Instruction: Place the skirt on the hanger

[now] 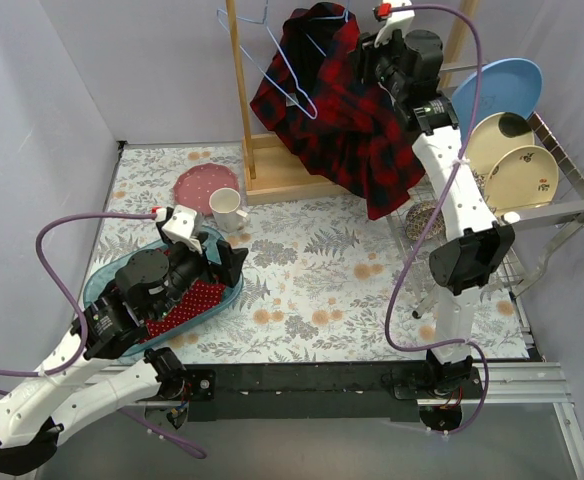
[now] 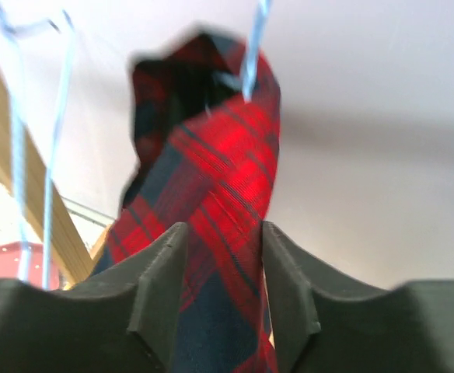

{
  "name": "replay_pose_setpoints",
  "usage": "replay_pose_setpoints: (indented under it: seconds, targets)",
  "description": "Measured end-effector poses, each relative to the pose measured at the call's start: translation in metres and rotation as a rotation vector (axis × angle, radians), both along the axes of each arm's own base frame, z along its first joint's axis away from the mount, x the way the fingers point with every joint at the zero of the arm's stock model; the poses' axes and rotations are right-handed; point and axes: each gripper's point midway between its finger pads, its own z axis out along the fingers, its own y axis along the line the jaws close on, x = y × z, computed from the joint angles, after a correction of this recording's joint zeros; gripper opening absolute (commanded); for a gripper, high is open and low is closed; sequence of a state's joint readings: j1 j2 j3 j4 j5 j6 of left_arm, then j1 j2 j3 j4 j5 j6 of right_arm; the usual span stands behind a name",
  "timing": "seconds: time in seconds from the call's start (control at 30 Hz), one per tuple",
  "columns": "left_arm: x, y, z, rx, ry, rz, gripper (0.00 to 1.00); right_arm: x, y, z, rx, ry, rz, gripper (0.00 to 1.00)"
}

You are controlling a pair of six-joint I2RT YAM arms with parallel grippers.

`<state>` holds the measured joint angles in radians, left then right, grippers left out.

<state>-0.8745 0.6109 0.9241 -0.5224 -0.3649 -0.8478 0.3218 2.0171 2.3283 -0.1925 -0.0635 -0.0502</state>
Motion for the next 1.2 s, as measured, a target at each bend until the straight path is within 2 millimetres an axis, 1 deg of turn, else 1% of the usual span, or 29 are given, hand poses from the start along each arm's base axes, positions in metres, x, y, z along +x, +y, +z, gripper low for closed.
replay_pose_setpoints:
  seconds: [0.07,0.13,0.17,0.23,0.3,0.33,0.4,0.47,0.57,0.73,0.83,0.87,0.93,0.97,1.03,1.07,1.1,1.17,1.2]
  targets:
    - [0.0,-0.002,-0.001,-0.008,0.009,-0.003,0.98,-0.015,-0.002,0.022,0.01,-0.036,0.017,0.56]
    - [0.001,-0.004,-0.003,-0.02,0.022,-0.001,0.98,-0.03,-0.003,0.042,0.019,-0.071,0.036,0.61]
    - [0.001,-0.006,-0.003,-0.024,0.028,0.0,0.98,-0.038,-0.003,0.05,0.021,-0.083,0.045,0.62]
    - [0.004,-0.01,-0.008,-0.029,0.053,0.004,0.98,-0.056,-0.003,0.065,0.021,-0.105,0.069,0.68]
    - [0.008,-0.016,-0.015,-0.03,0.084,0.008,0.98,-0.072,-0.002,0.076,0.016,-0.125,0.101,0.71]
    - [0.009,-0.019,-0.018,-0.032,0.098,0.011,0.98,-0.078,0.0,0.078,0.01,-0.129,0.116,0.73]
    - [0.013,-0.025,-0.026,-0.036,0.134,0.021,0.98,-0.094,0.004,0.081,-0.01,-0.137,0.163,0.75]
    - [0.016,-0.03,-0.034,-0.05,0.175,0.038,0.98,-0.11,0.009,0.078,-0.042,-0.132,0.22,0.75]
    - [0.02,-0.031,-0.046,-0.082,0.225,0.087,0.98,-0.13,0.016,0.068,-0.087,-0.118,0.293,0.76]
    - [0.027,-0.022,-0.069,-0.134,0.321,0.235,0.98,-0.18,0.028,0.026,-0.188,-0.057,0.46,0.76]
    - [0.031,-0.016,-0.085,-0.158,0.377,0.306,0.98,-0.219,0.032,-0.004,-0.247,-0.028,0.587,0.75]
    - [0.031,-0.014,-0.089,-0.162,0.39,0.323,0.98,-0.23,0.032,-0.011,-0.261,-0.025,0.62,0.75]
    - [0.033,-0.007,-0.098,-0.181,0.419,0.376,0.93,-0.255,0.033,-0.033,-0.291,-0.019,0.707,0.75]
    - [0.035,-0.001,-0.103,-0.19,0.429,0.413,0.88,-0.27,0.033,-0.048,-0.305,-0.004,0.757,0.75]
    - [0.039,0.015,-0.11,-0.227,0.454,0.516,0.87,-0.294,0.033,-0.079,-0.319,0.029,0.84,0.75]
    - [0.041,0.022,-0.113,-0.24,0.46,0.563,0.87,-0.302,0.034,-0.093,-0.322,0.051,0.87,0.75]
    - [0.042,0.031,-0.117,-0.257,0.471,0.623,0.87,-0.311,0.035,-0.111,-0.324,0.078,0.906,0.74]
    - [0.04,0.049,-0.129,-0.269,0.503,0.745,0.87,-0.324,0.036,-0.143,-0.32,0.134,0.958,0.74]
    - [0.038,0.057,-0.135,-0.263,0.519,0.802,0.89,-0.331,0.036,-0.16,-0.312,0.176,0.983,0.74]
